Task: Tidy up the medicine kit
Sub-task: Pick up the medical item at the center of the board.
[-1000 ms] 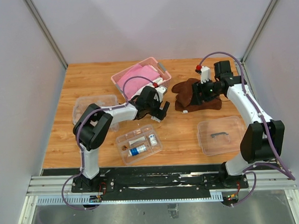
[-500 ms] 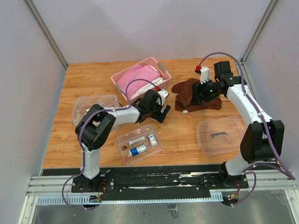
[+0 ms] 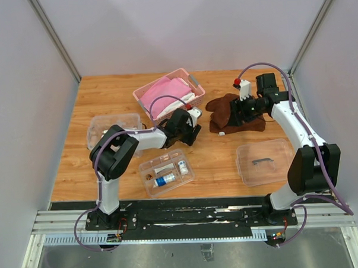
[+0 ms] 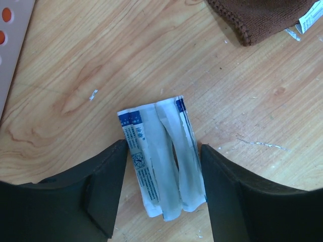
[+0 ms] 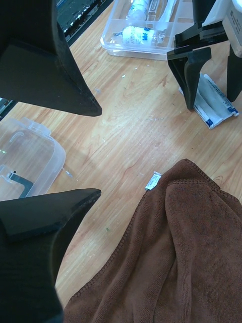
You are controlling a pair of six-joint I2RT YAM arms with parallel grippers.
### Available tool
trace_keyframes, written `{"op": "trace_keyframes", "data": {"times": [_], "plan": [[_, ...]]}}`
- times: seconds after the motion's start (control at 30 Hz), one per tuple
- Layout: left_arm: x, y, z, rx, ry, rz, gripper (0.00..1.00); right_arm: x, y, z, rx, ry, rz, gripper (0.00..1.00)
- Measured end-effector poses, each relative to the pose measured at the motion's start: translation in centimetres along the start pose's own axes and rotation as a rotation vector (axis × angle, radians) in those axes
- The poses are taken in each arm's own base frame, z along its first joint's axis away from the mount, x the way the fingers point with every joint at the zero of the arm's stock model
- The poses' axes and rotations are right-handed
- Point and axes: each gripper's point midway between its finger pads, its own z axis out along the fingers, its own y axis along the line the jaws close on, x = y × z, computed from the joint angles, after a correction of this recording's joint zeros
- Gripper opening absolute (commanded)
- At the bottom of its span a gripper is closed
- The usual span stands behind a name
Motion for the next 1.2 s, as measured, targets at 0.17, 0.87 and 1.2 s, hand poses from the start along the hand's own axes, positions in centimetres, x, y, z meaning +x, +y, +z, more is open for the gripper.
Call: {"op": "trace_keyframes", "data": {"times": [0.17, 0.87, 1.2], "plan": [[0.3, -0.2, -0.3, 0.010, -0.008, 0.004, 0.52, 0.0, 0.0, 0.0, -0.001, 0.000, 0.000, 0.60], [0.7, -0.6, -1.7, 0.103, 0.012, 0.190, 0.04, 0.0, 0.0, 0.0, -0.002, 0.000, -0.010, 0.59], [-5.8, -0.2, -6.3, 0.111, -0.132, 0.282, 0.00, 0.0, 0.0, 0.0, -0.002, 0.000, -0.015, 0.59]]}}
